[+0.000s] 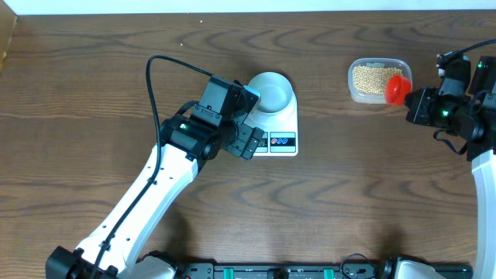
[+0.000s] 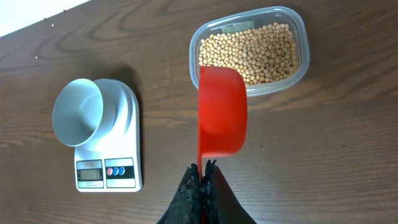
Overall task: Scoop item into bowl and weigh 50g on scale
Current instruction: 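Raise the left gripper back from the scale display, then move the red scoop with the right gripper into the soybean tub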
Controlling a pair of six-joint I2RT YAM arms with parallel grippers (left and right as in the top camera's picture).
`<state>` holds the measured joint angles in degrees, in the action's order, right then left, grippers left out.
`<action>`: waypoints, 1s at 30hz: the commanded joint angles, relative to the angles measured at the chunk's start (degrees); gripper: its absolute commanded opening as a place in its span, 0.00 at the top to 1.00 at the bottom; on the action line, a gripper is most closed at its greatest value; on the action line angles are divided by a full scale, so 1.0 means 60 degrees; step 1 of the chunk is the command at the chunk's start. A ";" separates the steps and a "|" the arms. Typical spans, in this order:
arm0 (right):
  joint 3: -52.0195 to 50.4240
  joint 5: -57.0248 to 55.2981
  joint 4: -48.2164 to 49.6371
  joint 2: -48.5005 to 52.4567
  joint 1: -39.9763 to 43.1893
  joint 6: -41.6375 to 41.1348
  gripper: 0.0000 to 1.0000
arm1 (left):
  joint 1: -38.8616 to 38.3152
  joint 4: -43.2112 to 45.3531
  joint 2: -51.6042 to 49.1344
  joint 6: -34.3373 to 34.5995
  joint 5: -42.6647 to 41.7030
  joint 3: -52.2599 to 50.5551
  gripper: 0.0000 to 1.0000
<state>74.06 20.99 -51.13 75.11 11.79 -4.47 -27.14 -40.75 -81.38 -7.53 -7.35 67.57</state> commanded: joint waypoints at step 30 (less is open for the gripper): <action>0.2652 -0.1260 -0.1392 0.1763 -0.0171 0.0080 0.99 | 0.0036 -0.0029 0.0011 -0.0058 0.0084 0.0044 0.08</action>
<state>84.95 15.75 -58.43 82.35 11.16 -5.52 -27.16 -40.75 -81.38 -7.53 -7.33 67.57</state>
